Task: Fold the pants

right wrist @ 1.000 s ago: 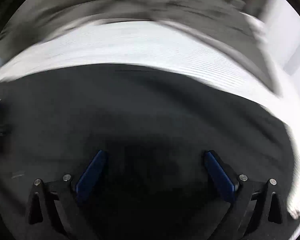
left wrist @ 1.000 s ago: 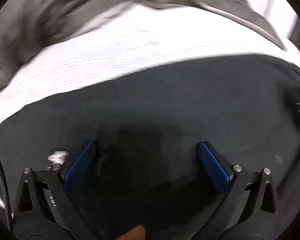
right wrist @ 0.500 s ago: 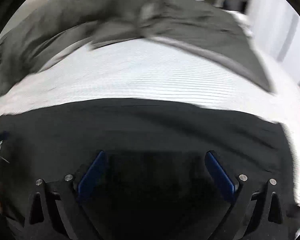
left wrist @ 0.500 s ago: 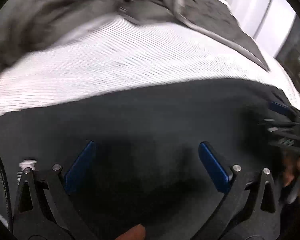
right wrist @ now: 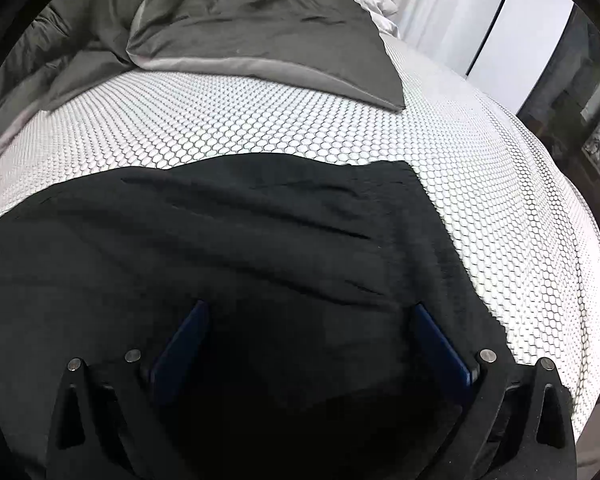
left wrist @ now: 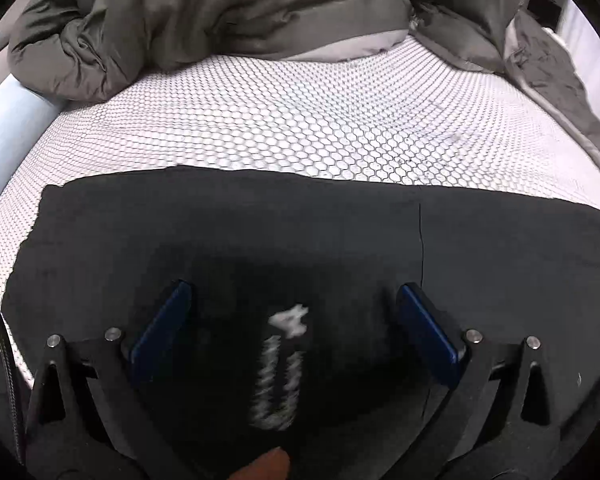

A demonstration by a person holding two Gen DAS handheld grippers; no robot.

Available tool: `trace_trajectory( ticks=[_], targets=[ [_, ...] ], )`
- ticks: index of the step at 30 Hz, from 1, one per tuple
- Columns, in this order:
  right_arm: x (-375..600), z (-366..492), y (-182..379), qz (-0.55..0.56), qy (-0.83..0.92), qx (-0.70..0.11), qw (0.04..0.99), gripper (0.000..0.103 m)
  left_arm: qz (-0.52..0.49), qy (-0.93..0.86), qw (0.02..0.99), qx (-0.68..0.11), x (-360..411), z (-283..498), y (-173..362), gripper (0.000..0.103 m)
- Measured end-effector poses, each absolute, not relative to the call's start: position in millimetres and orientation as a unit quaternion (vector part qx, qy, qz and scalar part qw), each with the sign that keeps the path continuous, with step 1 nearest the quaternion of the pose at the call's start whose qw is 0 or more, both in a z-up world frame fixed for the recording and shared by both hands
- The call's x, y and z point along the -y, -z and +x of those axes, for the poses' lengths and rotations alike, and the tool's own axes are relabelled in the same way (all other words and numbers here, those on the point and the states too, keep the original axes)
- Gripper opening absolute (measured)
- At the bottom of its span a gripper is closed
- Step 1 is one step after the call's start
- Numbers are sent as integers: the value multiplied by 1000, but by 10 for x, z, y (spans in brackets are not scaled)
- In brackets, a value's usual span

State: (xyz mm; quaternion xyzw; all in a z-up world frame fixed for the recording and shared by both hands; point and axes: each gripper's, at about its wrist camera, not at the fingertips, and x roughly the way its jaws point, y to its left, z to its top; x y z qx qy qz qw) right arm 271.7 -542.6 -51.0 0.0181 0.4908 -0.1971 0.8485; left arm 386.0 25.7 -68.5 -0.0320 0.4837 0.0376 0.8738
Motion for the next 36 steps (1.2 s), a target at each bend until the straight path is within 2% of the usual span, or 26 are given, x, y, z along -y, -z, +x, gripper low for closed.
trace_trajectory(
  ticks=[4, 6, 10, 13, 19, 23, 29, 32, 36],
  targets=[
    [5157, 2511, 290, 29, 139, -468, 872, 101, -31, 18, 883, -469, -313, 3359, 527, 102],
    [4940, 2463, 271, -13, 81, -468, 880, 101, -5, 53, 879, -473, -184, 3208, 546, 102],
    [4366, 2422, 432, -78, 0, -491, 868, 101, 24, 49, 862, -504, -74, 2954, 746, 103],
    [4346, 2405, 595, -105, -2, -507, 856, 101, 27, 29, 864, -501, -232, 2862, 732, 103],
    [5090, 2153, 589, -70, 169, -509, 841, 102, 25, -17, 871, -491, -677, 2673, 647, 103],
    [5162, 1956, 473, -42, 152, -500, 852, 102, -9, -22, 888, -460, -873, 2399, 453, 103],
    [5092, 1059, 39, 3, 70, -410, 909, 102, -91, -19, 923, -372, -1259, 1338, 35, 103],
    [5316, 579, -46, 46, 54, -386, 920, 102, -90, -62, 928, -355, -1499, 872, -16, 103],
    [5548, 124, -195, 88, 47, -353, 930, 102, -153, -88, 924, -339, -1888, 365, 26, 102]
  ],
)
